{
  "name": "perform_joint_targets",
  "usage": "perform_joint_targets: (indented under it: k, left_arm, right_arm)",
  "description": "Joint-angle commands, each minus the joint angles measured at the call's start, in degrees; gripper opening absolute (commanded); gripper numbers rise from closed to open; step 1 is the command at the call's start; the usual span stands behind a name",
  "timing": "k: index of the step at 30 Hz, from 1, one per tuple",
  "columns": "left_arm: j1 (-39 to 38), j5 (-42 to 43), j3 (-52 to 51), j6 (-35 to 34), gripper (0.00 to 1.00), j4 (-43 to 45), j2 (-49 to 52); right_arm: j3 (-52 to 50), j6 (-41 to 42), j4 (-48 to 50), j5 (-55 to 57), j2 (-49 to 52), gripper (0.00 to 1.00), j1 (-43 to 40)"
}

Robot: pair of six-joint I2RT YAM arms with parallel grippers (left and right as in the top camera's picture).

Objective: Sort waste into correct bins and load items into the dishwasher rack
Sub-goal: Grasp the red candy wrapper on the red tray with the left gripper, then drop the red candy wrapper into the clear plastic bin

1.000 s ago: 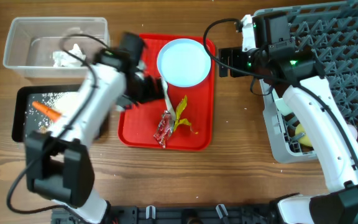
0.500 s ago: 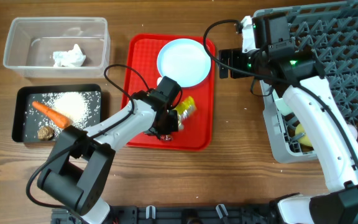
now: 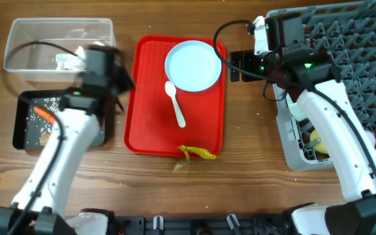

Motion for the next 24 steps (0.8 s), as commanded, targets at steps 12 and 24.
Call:
perform_joint_targets:
  k: [12, 24]
  left_arm:
    - [18.88, -3.3, 0.68, 3.15, 1.0, 25.09, 19.1]
    - [-8.04, 20.63, 0.42, 13.35, 0.93, -22.84, -1.2]
  right_arm:
    - [0.22, -0.26, 0.37, 0.85, 0.44, 1.0, -0.02]
    - [0.22, -0.22, 0.76, 0.85, 0.44, 1.0, -0.02]
